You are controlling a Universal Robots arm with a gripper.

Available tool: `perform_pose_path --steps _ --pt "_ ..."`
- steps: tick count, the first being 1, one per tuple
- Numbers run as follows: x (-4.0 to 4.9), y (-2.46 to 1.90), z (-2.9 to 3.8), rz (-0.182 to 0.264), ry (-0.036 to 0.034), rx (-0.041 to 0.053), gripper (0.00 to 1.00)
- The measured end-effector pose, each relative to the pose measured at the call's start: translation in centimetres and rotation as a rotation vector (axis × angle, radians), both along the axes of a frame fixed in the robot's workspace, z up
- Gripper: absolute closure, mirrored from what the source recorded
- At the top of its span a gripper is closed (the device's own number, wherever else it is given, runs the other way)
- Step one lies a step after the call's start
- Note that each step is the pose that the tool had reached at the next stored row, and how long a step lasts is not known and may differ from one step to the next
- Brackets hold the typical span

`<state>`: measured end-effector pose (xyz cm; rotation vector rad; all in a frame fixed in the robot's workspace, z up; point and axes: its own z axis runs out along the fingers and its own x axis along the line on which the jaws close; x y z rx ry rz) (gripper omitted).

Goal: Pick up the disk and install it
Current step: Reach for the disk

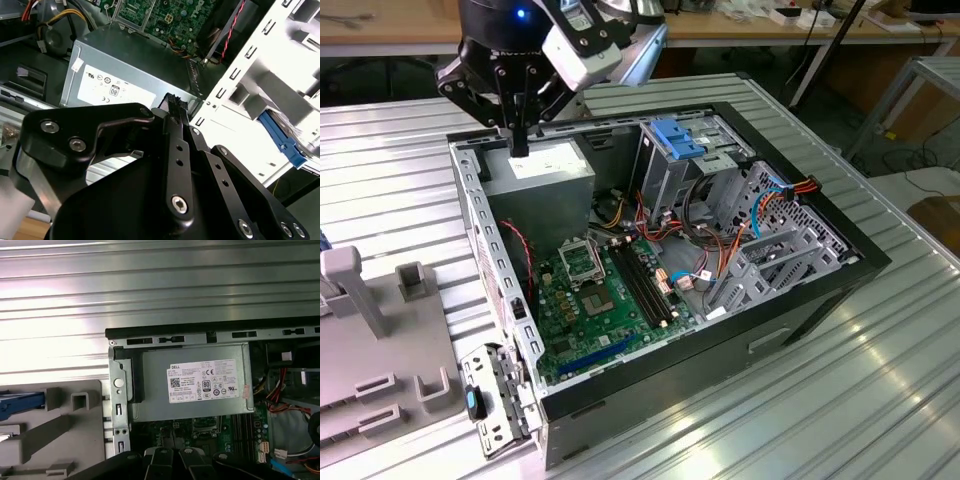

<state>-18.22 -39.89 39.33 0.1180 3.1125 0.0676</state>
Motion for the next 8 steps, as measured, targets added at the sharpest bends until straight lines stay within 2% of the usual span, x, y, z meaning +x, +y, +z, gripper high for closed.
perform_pose_path --steps 8 --pt "-1.11 0.00 0.00 0.000 0.0000 0.0000 0.89"
